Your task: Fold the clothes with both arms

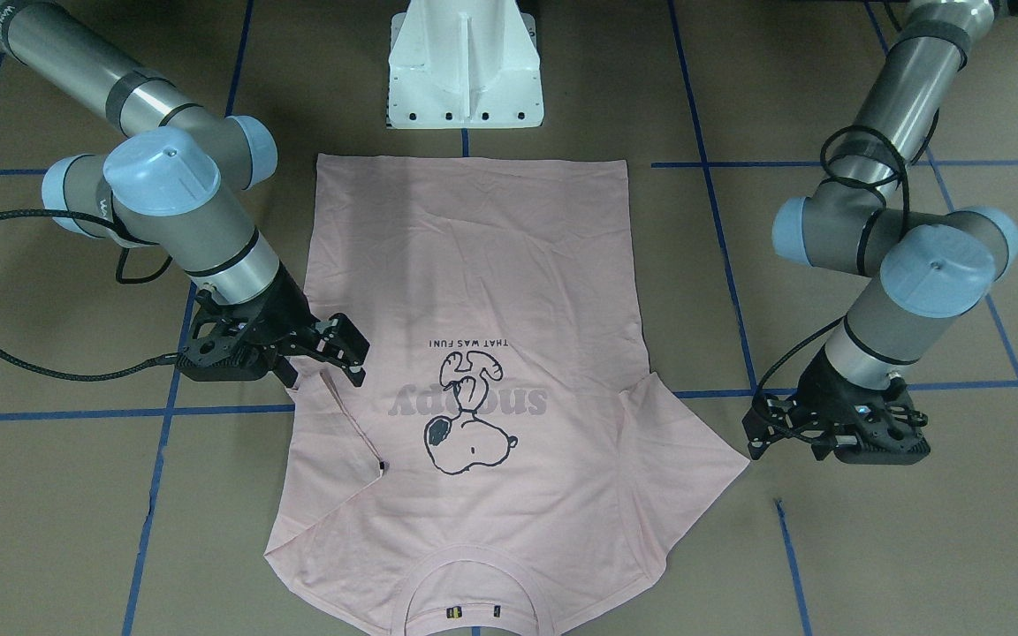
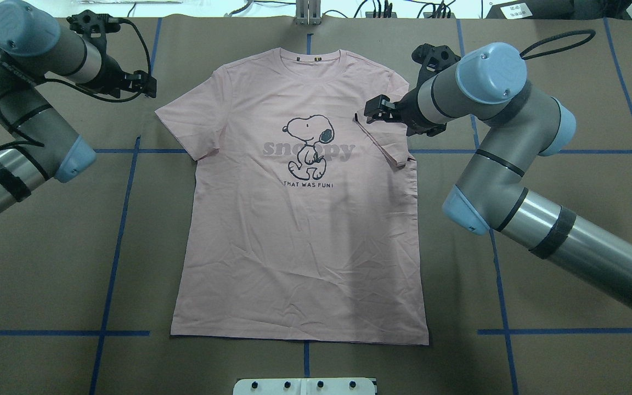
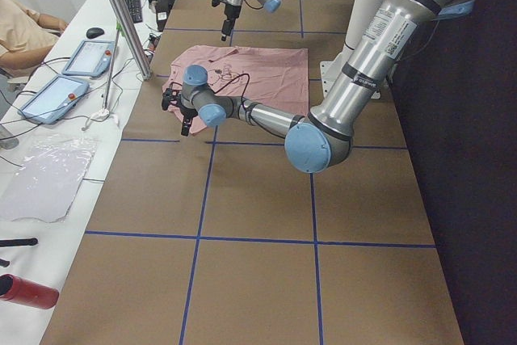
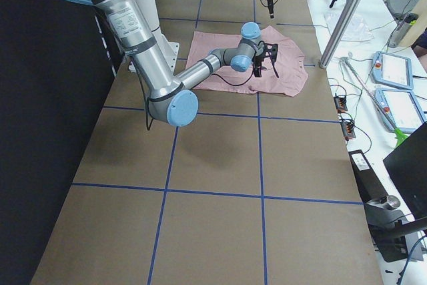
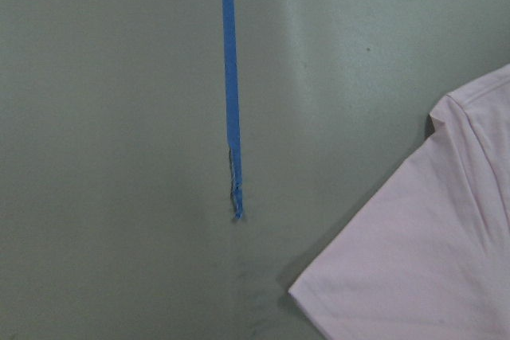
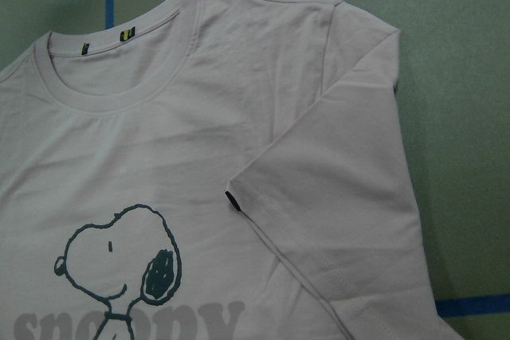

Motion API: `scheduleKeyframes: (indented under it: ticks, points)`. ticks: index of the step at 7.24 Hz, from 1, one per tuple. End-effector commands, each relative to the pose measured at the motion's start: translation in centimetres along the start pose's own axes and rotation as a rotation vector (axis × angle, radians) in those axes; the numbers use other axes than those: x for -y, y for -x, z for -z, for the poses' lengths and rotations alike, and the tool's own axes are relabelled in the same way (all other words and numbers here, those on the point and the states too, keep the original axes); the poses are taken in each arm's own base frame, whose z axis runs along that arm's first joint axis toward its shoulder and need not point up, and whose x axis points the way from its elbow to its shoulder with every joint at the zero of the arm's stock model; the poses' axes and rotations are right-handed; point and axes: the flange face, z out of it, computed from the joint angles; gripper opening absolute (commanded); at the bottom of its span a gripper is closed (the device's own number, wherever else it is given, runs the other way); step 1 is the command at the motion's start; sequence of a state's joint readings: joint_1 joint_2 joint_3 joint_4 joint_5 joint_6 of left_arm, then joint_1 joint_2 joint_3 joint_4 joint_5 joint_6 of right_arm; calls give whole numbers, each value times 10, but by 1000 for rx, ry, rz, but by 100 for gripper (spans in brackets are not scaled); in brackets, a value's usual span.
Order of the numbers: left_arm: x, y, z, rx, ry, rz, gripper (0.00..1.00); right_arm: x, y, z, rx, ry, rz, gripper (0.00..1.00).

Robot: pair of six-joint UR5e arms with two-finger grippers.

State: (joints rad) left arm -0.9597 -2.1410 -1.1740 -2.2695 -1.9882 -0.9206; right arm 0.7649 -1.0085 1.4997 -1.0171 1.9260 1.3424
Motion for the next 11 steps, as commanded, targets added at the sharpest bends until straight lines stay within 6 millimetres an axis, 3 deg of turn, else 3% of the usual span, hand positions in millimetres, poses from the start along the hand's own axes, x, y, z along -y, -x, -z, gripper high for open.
scheduleKeyframes:
  ticks: [1, 3, 4, 5, 7, 9, 10, 11]
  points:
    - [-11, -12, -34, -16, 4, -27, 77, 3, 3, 3, 6, -7, 6, 100]
    - [-16, -17, -37, -26, 6, -36, 64, 6, 2, 2, 0, -11, 23, 100]
    - [-20, -19, -40, -28, 12, -42, 44, 8, 2, 4, 1, -14, 22, 100]
    - [-21, -18, -40, -27, 13, -46, 2, 8, 2, 4, 1, -16, 22, 100]
    - [-20, -24, -37, -37, 9, -49, 0, 8, 4, 5, 5, -18, 22, 100]
    - [-7, -75, 7, -141, -8, -47, 0, 9, 3, 4, 2, -19, 21, 100]
    - [6, -115, 17, -175, -15, 37, 0, 8, 4, 3, 2, -18, 22, 100]
    - [0, -159, -4, -159, 17, 61, 0, 8, 4, 3, 2, -18, 22, 100]
